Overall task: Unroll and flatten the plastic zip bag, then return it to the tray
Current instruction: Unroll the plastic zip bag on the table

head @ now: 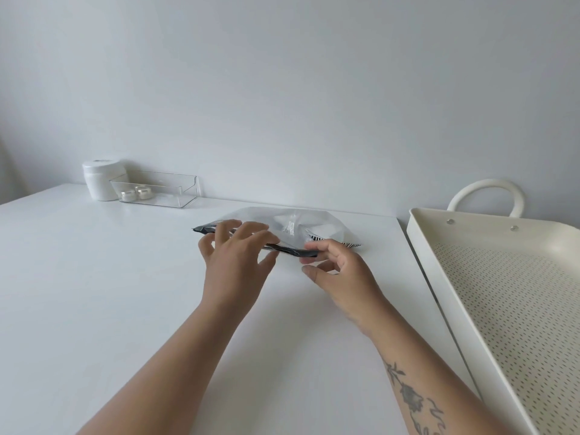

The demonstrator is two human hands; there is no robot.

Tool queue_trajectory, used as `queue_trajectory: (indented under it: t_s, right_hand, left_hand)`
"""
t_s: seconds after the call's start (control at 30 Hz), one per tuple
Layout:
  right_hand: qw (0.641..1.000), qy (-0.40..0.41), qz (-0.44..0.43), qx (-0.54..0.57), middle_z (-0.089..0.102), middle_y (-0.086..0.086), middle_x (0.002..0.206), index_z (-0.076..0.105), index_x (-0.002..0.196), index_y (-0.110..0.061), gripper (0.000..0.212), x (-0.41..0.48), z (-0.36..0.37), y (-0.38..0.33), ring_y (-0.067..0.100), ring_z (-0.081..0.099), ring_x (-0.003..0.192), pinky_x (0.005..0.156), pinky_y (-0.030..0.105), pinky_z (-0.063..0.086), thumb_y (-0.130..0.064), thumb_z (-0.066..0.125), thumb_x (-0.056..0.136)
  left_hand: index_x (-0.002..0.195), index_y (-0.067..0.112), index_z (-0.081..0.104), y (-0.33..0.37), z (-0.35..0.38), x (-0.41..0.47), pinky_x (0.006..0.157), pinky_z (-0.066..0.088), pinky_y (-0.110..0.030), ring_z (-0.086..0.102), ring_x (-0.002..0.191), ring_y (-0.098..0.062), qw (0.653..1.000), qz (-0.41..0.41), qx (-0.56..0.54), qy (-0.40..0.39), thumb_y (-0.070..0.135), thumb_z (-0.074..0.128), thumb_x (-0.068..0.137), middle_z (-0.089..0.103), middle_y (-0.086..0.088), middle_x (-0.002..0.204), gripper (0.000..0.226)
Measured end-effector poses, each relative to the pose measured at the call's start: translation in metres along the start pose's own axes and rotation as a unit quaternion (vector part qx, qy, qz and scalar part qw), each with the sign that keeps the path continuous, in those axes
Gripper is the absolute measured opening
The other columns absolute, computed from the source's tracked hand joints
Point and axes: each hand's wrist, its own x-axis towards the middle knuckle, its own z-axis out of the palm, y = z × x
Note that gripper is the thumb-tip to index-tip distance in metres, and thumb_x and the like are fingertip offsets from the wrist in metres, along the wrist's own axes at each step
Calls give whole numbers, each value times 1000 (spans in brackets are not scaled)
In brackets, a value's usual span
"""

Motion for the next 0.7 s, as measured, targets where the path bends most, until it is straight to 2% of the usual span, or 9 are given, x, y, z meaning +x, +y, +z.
queue_trajectory:
  t_s: [0.1, 0.23, 0.33, 0.4, 0.53, 0.63, 0.7]
  right_hand:
    - [1000, 16, -13, -13, 73, -10, 91, 66, 105, -28, 23, 1, -1, 5, -2, 59, 74, 72, 21, 49, -12, 62, 89]
    - [996, 60, -43, -54, 63, -13, 88, 69, 101, -32, 24, 5, -4, 11, -4, 53, 71, 64, 9, 41, -12, 62, 90]
    - [991, 84, -71, -70, 56, -10, 95, 64, 91, -43, 29, 7, -6, 12, 1, 53, 77, 69, 6, 39, -14, 66, 88]
    - [990, 89, -77, -79, 54, -7, 96, 60, 82, -44, 30, 9, -7, 13, 5, 53, 81, 70, 7, 38, -16, 68, 85]
    - [988, 85, -89, -89, 55, -10, 96, 65, 81, -33, 13, 12, -7, 16, 9, 53, 89, 78, 19, 42, -21, 68, 86]
    - [986, 88, -108, -94, 57, -11, 97, 60, 80, -37, 17, 13, -5, 15, 15, 53, 94, 78, 22, 44, -23, 63, 90]
    - [986, 81, -107, -97, 58, -13, 99, 59, 85, -33, 13, 12, -3, 14, 17, 52, 101, 81, 26, 46, -23, 59, 93]
  left_hand:
    - [84, 32, 67, 0, 0, 0, 82, 15, -31, 48, 111, -23, 1000, 15, -11, 1, 26, 71, 83, 67, 18, 104, 7]
    - [90, 30, 64, -3, -2, 2, 86, 20, -35, 47, 103, -13, 997, 42, -60, -1, 18, 67, 88, 62, 23, 88, 12]
    - [92, 28, 58, -3, -4, 3, 90, 24, -36, 47, 100, -6, 993, 58, -105, -11, 14, 61, 92, 61, 21, 86, 14]
    - [91, 28, 54, -3, -4, 3, 90, 24, -33, 47, 95, -3, 990, 63, -125, -16, 12, 57, 94, 60, 18, 86, 17]
    - [92, 27, 50, -2, -6, 3, 86, 27, -29, 46, 90, 3, 986, 58, -153, -10, 9, 50, 96, 56, 18, 82, 18]
    - [92, 24, 52, -2, -8, 5, 88, 31, -30, 45, 92, 9, 983, 33, -178, -5, 9, 49, 97, 57, 19, 81, 15]
    - [93, 25, 53, -2, -10, 4, 88, 33, -33, 44, 92, 14, 981, 17, -194, -10, 12, 49, 97, 60, 19, 83, 14]
